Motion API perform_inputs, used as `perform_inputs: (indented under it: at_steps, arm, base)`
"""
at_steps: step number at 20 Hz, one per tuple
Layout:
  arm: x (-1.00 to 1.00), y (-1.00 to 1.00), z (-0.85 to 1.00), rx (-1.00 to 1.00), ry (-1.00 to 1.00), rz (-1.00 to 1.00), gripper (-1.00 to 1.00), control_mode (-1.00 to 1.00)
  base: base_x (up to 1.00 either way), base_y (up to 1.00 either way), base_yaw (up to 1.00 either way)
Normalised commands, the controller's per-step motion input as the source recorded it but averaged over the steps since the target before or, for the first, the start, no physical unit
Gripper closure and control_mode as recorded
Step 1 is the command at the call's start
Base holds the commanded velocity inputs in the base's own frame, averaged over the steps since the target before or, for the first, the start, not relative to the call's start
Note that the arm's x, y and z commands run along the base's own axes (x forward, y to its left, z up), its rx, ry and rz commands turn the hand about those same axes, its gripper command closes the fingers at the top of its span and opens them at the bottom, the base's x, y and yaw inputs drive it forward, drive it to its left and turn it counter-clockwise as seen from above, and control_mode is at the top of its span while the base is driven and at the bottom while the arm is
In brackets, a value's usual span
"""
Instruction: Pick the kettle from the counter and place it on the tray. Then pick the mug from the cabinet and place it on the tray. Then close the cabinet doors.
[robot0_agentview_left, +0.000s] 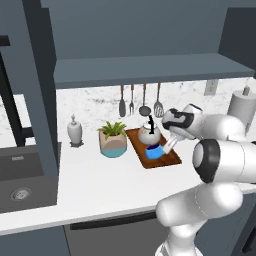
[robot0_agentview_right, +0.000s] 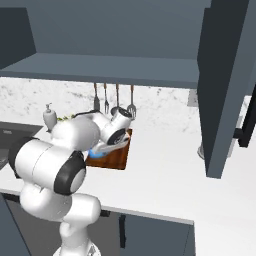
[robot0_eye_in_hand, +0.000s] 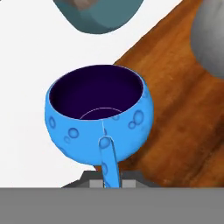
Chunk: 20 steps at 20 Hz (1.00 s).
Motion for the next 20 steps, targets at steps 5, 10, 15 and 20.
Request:
perform_inputs:
  at_steps: [5, 10, 15, 20]
  arm:
    - [0.36, -0.11, -0.36, 0.0, 0.0, 0.12, 1.0, -1.0]
    - [0.37, -0.09, -0.19, 0.0, 0.0, 0.12, 1.0, -1.0]
    - [0.36, -0.08, -0.14, 0.0, 0.0, 0.11, 1.0, -1.0]
    - [0.01, 0.0, -0.32, 0.0, 0.0, 0.1, 1.0, -1.0]
  base:
    - [0.0, 0.0, 0.0]
    - [0.0, 0.0, 0.0]
    - [0.0, 0.0, 0.0]
    - [0.0, 0.0, 0.0]
